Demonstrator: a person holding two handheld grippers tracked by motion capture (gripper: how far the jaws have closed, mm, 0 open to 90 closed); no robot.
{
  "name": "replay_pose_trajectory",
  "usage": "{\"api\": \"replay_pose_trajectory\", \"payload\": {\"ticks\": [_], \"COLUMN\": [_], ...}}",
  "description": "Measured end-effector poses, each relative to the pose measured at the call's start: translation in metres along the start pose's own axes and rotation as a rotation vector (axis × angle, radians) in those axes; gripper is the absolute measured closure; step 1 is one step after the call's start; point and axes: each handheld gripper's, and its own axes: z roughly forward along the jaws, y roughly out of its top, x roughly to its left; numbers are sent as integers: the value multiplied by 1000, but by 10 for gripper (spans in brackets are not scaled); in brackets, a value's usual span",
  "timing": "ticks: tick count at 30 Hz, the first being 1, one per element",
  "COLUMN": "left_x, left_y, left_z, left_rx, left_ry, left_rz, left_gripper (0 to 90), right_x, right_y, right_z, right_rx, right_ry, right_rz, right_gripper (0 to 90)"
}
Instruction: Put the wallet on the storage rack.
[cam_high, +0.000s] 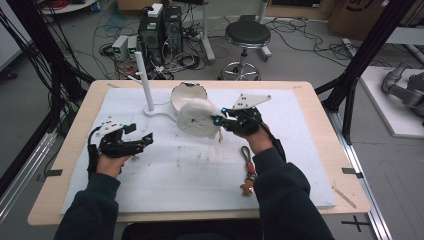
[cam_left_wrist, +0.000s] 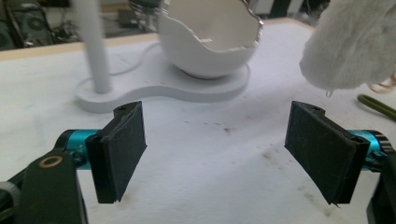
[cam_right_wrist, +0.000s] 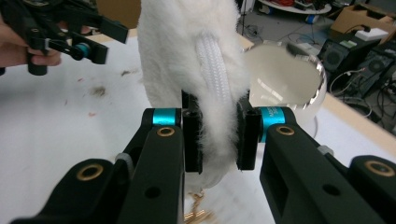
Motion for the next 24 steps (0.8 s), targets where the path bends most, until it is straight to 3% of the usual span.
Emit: {"api": "replay_pose_trajectory", "payload": {"ticks": [1, 2, 3, 4, 5, 6, 12, 16, 21, 23, 24], "left_x": [0, 9, 9, 14, 14, 16, 16, 18, 21, 22, 22], "left_y": [0, -3, -3, -8, -8, -9, -9, -10, -10, -10, -10], "left_z": [0, -5, -5, -6, -6, -5, -4, -4, -7, -8, -8], "left_rx": [0, -8, -8, -2, -2, 9, -7, -8, -19, -19, -15], "left_ry": [0, 20, 20, 34, 34, 36, 21, 34, 40, 42, 35], "left_rz": [0, -29, -29, -53, -53, -60, -61, -58, -58, -60, -62], "left_gripper": [201, 201, 201, 202, 203, 203, 209, 209, 213, 213, 213], "right_x": [0, -5, -5, -11, -11, -17, -31, -42, -51, -56, -59], "right_y": [0, 12, 12, 24, 24, 36, 60, 81, 94, 99, 102], "right_z": [0, 5, 5, 12, 12, 19, 41, 65, 79, 86, 92], "right_rx": [0, 2, 2, -2, -2, 0, 17, 59, 64, 79, 102], "right_ry": [0, -8, -8, -6, -6, -5, -8, -11, -24, -29, -45], "right_rz": [0, -26, -26, -40, -40, -57, -88, -110, -128, -146, -178], "right_gripper": [777, 777, 777, 777, 777, 777, 776, 776, 776, 776, 776]}}
